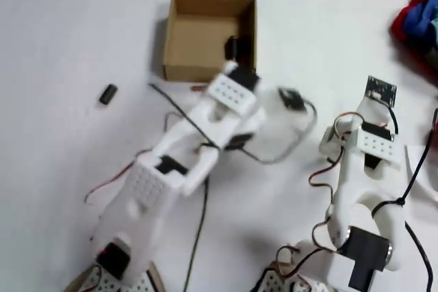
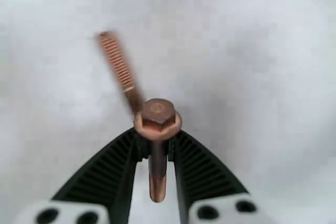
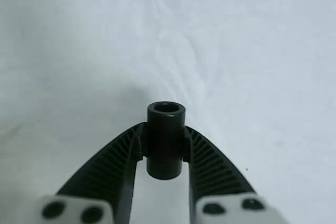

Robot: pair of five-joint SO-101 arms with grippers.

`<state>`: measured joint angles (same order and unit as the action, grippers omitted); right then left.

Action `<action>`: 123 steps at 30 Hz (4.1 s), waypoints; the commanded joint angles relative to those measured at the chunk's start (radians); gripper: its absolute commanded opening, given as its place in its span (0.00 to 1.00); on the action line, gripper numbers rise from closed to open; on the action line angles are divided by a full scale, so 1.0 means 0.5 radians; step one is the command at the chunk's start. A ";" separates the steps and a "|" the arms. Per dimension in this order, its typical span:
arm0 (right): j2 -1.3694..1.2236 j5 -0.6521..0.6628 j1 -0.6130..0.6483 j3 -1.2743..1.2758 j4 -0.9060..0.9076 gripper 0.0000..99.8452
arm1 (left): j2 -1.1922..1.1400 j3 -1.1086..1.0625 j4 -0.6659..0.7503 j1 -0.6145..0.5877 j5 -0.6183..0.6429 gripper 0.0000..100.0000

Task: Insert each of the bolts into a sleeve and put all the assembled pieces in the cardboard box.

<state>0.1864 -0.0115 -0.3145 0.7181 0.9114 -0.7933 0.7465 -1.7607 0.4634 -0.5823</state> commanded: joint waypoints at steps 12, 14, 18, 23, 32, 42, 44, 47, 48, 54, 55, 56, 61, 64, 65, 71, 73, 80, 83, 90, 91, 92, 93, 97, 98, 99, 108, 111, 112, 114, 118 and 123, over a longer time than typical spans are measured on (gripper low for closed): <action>0.210 -0.006 0.167 0.077 -0.029 0.02 | 1.120 0.130 -0.040 -0.660 0.669 0.03; 0.391 -0.006 0.250 0.181 -0.081 0.02 | 1.197 0.130 -0.009 -0.706 0.681 0.03; 0.867 0.107 0.683 0.292 -0.063 0.02 | 1.313 0.130 0.101 -0.819 0.951 0.03; 1.272 0.331 1.189 0.304 -0.183 0.02 | 1.353 0.130 0.089 -0.844 1.099 0.03; 1.275 0.516 1.180 0.288 -0.333 0.02 | 1.789 -0.241 0.074 -0.896 1.163 0.03; 1.290 0.516 1.134 0.338 -0.284 0.02 | 3.216 -2.251 1.307 -0.908 1.120 0.03; 1.290 0.516 1.137 0.331 -0.284 0.02 | 3.449 -2.484 1.540 -0.924 1.105 0.03; 1.275 0.516 1.140 0.341 -0.290 0.02 | 3.713 -2.665 1.718 -0.924 1.178 0.03; 1.275 0.516 1.168 0.359 -0.296 0.02 | 3.768 -2.705 1.743 -0.924 1.224 0.03; 1.272 0.516 1.392 0.577 -0.839 0.02 | 3.799 -2.901 1.866 -1.092 1.774 0.03; 1.272 0.516 1.419 0.617 -0.977 0.02 | 3.799 -2.926 1.900 -1.108 1.857 0.03; 1.272 0.516 1.450 0.651 -1.094 0.02 | 3.799 -2.947 1.942 -1.102 1.909 0.03; 1.272 0.516 1.511 0.709 -1.198 0.02 | 3.802 -3.055 2.108 -1.013 1.918 0.03; 1.272 0.516 1.514 0.730 -1.109 0.02 | 3.811 -3.205 2.167 -0.841 1.930 0.03; 1.272 0.516 1.514 0.743 -1.100 0.02 | 3.814 -3.254 2.176 -0.779 1.918 0.03; 1.272 0.516 1.517 0.813 -1.088 0.02 | 3.817 -3.380 2.311 -0.666 1.930 0.03; 1.272 0.516 1.521 0.813 -1.094 0.02 | 3.814 -3.457 2.443 -0.654 1.989 0.03; 1.269 0.512 1.517 0.813 -1.238 0.02 | 3.802 -3.767 3.020 -0.657 2.783 0.03; 1.189 0.377 1.514 0.807 -1.333 0.02 | 3.802 -3.917 3.290 -0.669 2.823 0.03; 0.713 0.129 1.533 0.758 -1.603 0.02 | 3.817 -3.963 3.440 -0.651 2.731 0.03; 0.661 0.132 1.533 0.727 -1.600 0.02 | 3.808 -3.966 3.465 -0.651 2.734 0.03; 0.609 0.135 1.533 0.697 -1.600 0.02 | 3.802 -3.972 3.486 -0.654 2.762 0.03; 0.569 0.135 1.533 0.660 -1.600 0.02 | 3.802 -3.979 3.489 -0.660 2.811 0.03; 0.529 0.141 1.548 0.537 -1.594 0.02 | 3.802 -3.966 3.474 -0.657 2.940 0.03; 0.529 0.169 1.573 0.512 -1.588 0.02 | 3.802 -3.966 3.474 -0.651 2.943 0.03; 0.535 0.242 1.606 0.485 -1.557 0.02 | 3.802 -3.966 3.474 -0.632 2.943 0.03; 0.879 0.638 1.815 0.457 -1.309 0.02 | 3.799 -3.807 3.241 -0.549 2.891 0.03; 0.987 0.638 1.769 0.457 -1.229 0.02 | 3.799 -3.785 3.161 -0.549 2.891 0.03; 1.017 0.641 1.760 0.457 -1.198 0.02 | 3.799 -3.791 3.158 -0.549 2.891 0.03; 1.079 0.644 1.760 0.463 -1.140 0.02 | 3.799 -3.791 3.161 -0.549 2.891 0.03; 1.149 0.644 1.763 0.543 -1.128 0.02 | 3.799 -3.779 3.173 -0.549 2.891 0.03; 1.155 0.644 1.760 0.641 -1.131 0.02 | 3.802 -3.745 3.173 -0.552 2.891 0.03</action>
<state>0.7234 0.3061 0.5769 1.0357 0.3437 1.0894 -1.2052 -0.1803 0.1841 0.8707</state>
